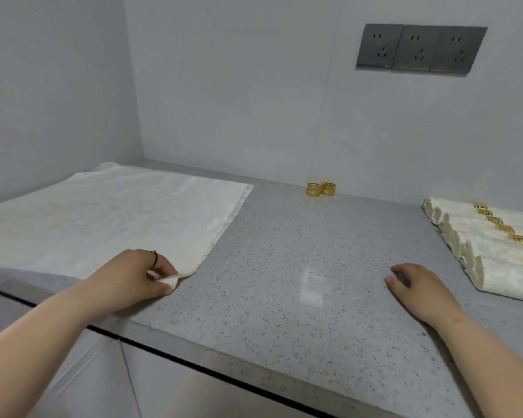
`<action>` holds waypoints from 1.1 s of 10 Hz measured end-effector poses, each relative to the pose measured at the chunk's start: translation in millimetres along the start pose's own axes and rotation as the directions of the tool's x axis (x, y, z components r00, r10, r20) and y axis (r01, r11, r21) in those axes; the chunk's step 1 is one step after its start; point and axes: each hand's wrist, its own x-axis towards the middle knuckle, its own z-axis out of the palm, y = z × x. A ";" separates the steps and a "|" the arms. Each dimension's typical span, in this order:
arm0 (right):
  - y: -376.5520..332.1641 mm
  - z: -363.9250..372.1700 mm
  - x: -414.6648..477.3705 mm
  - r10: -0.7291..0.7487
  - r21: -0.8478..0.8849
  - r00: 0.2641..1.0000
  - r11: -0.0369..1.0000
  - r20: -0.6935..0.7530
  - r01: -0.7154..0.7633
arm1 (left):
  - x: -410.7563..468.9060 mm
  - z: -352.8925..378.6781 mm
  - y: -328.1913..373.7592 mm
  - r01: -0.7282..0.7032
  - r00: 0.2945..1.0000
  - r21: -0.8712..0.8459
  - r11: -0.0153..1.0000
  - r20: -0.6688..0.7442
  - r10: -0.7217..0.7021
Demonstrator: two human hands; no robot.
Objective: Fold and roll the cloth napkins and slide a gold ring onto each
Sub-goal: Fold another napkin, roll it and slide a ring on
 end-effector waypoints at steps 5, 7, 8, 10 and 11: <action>2.4 -0.2 1.6 0.002 0.049 1.000 0.999 0.008 -0.003 | 1.9 -1.6 -5.9 0.237 0.967 -0.447 0.863 0.026 -0.252; 2.0 -1.0 0.5 0.001 0.043 1.000 0.999 0.012 -0.002 | 2.7 3.3 2.0 0.285 0.951 -0.415 0.864 0.011 -0.309; 1.1 -1.5 0.4 0.001 0.040 1.000 0.999 0.013 -0.001 | 5.2 4.6 4.2 0.314 0.943 -0.378 0.871 0.017 -0.333; 0.2 -1.3 -0.2 -0.001 0.037 1.000 0.999 0.012 0.000 | 4.5 1.6 11.8 0.370 0.919 -0.533 0.761 0.092 -0.383; -0.1 -1.4 -0.4 -0.002 0.031 1.000 1.000 0.006 0.001 | 12.7 7.1 12.7 0.300 0.930 -0.571 0.764 -0.004 -0.368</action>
